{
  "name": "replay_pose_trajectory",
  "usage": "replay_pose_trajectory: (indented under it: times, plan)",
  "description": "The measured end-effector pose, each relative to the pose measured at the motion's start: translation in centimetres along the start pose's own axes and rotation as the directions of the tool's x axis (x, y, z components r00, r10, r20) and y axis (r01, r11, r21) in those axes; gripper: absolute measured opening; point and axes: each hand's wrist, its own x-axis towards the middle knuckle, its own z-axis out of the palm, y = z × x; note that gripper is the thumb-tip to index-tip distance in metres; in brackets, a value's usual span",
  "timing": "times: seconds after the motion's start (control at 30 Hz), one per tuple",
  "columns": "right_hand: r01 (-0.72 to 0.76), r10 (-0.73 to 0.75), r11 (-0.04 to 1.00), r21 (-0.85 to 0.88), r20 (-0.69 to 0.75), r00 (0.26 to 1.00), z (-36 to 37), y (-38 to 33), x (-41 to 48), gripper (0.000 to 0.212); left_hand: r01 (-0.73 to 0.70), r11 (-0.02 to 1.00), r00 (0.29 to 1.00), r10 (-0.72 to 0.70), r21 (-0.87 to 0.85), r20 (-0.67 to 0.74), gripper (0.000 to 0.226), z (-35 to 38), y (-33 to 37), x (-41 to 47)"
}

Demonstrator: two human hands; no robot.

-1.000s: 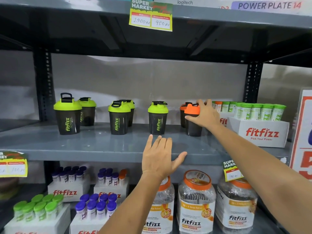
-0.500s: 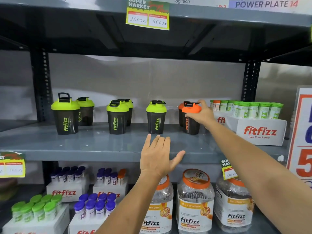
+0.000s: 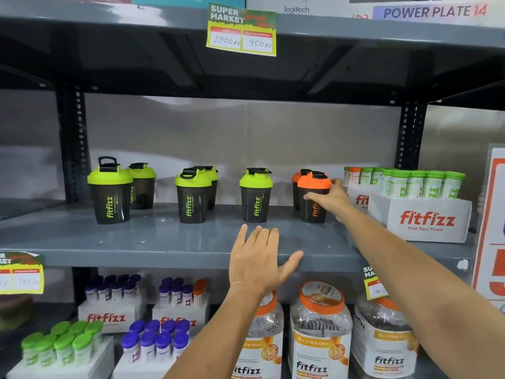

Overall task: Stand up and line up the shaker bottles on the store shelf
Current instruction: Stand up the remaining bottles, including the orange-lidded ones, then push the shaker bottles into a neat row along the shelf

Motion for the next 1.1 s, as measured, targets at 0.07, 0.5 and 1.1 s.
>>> replay_pose_trajectory:
  times: [0.07,0.5,1.1]
  plan:
    - [-0.030,0.031,0.999,-0.030,0.044,0.999,-0.5,0.2,-0.2,0.106,0.024,0.999,0.999,-0.024,-0.025,0.037,0.061,-0.2,0.2,-0.1]
    - [-0.072,0.113,0.982,-0.176,0.233,0.966,-1.9,3.1,-2.5,0.058,0.441,0.887,0.652,-0.209,-0.140,0.729,0.045,1.7,3.5,10.2]
    - [-0.032,0.060,0.994,-0.104,0.284,0.957,-1.6,3.4,-2.0,0.042,0.505,0.841,0.610,-0.188,-0.195,0.770,0.045,6.2,5.0,12.4]
